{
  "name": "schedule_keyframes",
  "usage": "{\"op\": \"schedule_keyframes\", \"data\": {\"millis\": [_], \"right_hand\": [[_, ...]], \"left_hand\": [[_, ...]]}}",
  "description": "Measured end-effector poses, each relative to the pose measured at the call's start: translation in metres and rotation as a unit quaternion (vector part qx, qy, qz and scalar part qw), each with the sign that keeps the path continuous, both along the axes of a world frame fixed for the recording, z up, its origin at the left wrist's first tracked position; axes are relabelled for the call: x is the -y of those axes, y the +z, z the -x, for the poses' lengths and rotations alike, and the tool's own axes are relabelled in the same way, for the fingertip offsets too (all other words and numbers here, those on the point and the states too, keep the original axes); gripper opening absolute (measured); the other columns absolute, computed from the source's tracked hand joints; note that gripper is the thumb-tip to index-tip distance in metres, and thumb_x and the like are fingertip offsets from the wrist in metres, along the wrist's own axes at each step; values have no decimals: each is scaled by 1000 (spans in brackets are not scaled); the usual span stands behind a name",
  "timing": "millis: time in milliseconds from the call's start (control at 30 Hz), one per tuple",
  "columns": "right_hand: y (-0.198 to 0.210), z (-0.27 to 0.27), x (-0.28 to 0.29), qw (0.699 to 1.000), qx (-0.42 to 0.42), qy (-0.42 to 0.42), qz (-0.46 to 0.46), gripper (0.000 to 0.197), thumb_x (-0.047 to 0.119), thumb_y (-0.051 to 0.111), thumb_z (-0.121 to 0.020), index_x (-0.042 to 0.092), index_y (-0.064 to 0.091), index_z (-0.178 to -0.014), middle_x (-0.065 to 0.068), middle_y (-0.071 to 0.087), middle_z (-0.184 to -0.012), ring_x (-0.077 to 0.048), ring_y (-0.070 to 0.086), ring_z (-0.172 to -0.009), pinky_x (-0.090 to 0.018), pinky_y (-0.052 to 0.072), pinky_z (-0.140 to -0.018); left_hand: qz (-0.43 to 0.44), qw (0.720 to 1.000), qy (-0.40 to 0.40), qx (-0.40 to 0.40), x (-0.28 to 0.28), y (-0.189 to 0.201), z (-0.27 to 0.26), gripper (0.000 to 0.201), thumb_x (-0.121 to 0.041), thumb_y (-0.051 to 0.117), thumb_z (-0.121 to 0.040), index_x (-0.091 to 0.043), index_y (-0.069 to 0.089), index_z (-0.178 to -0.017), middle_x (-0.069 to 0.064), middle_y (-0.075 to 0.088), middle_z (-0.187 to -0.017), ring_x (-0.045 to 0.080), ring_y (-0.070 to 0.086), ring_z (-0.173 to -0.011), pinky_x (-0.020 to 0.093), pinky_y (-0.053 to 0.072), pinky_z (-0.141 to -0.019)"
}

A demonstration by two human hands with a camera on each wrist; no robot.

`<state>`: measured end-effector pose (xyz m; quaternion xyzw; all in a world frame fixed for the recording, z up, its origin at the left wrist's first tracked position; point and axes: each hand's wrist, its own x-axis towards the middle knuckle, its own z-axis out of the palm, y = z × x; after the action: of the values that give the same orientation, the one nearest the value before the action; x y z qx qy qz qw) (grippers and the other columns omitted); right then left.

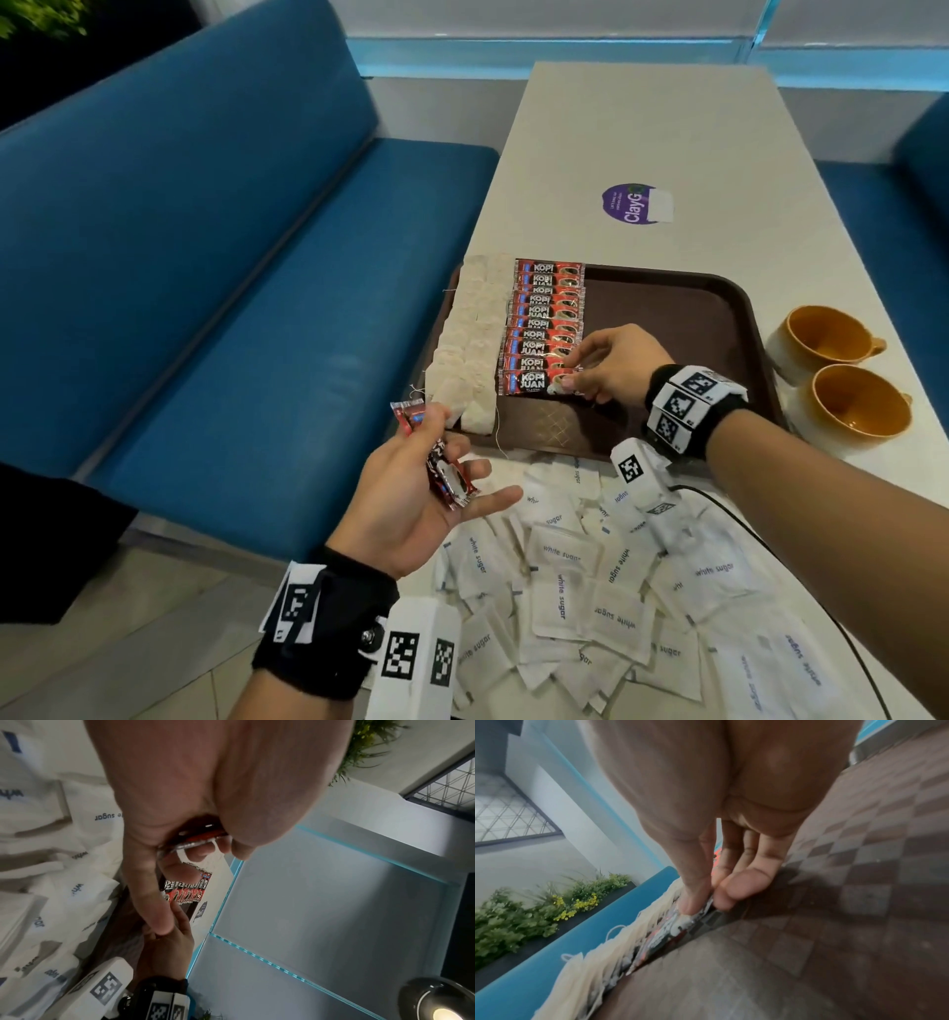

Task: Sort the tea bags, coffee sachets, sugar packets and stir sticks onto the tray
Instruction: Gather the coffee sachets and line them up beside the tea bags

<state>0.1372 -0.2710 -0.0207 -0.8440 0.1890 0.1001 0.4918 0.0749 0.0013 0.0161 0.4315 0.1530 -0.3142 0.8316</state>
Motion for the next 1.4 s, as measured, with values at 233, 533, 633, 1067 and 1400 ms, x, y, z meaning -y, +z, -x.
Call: {"op": "schedule_keyframes", "data": {"millis": [233, 533, 633, 1067, 1400], "right_hand": [[0, -7, -5, 998, -23, 2, 55, 30, 15, 95, -69, 7, 71, -86, -9, 76, -75, -15, 68, -58, -27, 57, -54], [4, -7, -7, 997, -29, 3, 68, 39, 20, 97, -65, 7, 69, -89, -7, 76, -78, -14, 71, -60, -27, 59, -55], [8, -6, -6, 998, -19, -8, 59, 36, 24, 93, -71, 8, 69, -91, -8, 76, -82, -15, 72, -61, -28, 61, -57], [68, 71, -44, 988, 124, 61, -73, 18, 36, 77, -89, 20, 74, -97, -7, 74, -88, -19, 71, -65, -33, 55, -63], [66, 109, -55, 981, 94, 139, -96, 17, 19, 75, -92, 4, 73, -100, -14, 76, -89, -16, 66, -69, -35, 55, -63]], "left_hand": [[-27, 999, -29, 35, -3, -8, -1, 38, 5, 43, -96, -16, 58, -124, 6, 53, -82, 24, 55, -71, 38, 51, -55], [-20, 996, -46, 74, -6, -5, 2, 47, 16, 31, -95, 2, 59, -129, 16, 59, -99, 47, 71, -102, 54, 61, -76], [-14, 995, -55, 76, -7, -6, 2, 47, 17, 31, -96, 1, 56, -133, 24, 63, -111, 48, 69, -110, 59, 61, -81], [-81, 975, -123, 168, 10, 6, 14, 24, -3, 59, -99, 1, 61, -123, 23, 75, -107, 38, 76, -82, 32, 62, -66], [-115, 965, -110, 209, 24, -1, 21, 27, 4, 72, -88, 5, 66, -115, 19, 74, -96, 37, 73, -82, 35, 61, -66]]}}
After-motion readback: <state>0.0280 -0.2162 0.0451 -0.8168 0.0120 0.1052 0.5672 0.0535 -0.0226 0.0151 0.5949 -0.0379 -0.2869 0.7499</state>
